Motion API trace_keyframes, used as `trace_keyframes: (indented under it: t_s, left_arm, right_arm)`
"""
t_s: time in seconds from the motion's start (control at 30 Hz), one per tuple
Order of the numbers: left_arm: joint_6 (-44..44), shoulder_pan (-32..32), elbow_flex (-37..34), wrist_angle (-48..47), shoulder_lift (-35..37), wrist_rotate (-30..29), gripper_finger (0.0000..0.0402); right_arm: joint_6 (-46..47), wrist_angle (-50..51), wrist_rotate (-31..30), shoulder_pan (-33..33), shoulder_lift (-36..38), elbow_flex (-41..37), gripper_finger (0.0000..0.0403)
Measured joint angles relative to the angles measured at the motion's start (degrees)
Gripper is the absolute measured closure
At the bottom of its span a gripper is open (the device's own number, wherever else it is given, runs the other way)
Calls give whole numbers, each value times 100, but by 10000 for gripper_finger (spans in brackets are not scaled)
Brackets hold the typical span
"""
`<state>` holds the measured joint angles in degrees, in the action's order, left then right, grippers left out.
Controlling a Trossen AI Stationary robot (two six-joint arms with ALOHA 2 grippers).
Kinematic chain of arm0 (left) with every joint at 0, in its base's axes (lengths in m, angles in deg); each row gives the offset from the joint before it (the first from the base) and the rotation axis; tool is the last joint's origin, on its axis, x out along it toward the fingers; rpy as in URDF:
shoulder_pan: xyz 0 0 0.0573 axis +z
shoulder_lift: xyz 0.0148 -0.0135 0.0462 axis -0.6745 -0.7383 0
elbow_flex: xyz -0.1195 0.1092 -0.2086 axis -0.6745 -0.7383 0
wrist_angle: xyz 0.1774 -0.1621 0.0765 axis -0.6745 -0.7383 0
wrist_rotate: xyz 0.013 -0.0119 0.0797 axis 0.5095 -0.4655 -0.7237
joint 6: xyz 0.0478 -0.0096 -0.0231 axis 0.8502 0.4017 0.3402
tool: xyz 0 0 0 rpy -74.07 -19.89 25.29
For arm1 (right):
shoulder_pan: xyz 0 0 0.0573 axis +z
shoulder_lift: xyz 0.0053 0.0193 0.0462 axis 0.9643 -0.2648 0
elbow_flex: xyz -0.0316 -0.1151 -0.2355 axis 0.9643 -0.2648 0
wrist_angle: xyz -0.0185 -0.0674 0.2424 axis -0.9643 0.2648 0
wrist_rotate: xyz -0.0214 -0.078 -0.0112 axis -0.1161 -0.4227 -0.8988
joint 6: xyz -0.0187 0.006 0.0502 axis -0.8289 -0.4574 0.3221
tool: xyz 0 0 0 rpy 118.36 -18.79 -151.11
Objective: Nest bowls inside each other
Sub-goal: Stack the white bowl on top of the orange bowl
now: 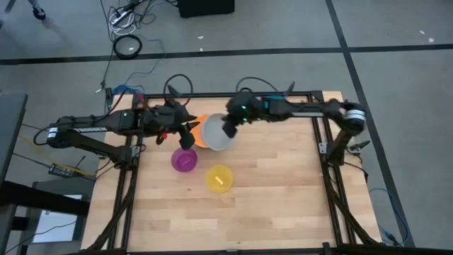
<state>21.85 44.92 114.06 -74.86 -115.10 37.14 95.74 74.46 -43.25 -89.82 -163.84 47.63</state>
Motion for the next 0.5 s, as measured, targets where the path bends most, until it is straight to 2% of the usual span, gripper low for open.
trace_keyframes:
  t_s: [0.27, 0.5]
  left_arm:
    - [-2, 0, 184, 84, 50, 4, 296]
    - [-114, 0, 192, -187, 167, 6, 296]
  right_arm:
    - [-56, 4, 35, -225, -1455, 960, 398]
    - [-219, 905, -75, -307, -1605, 1402, 325]
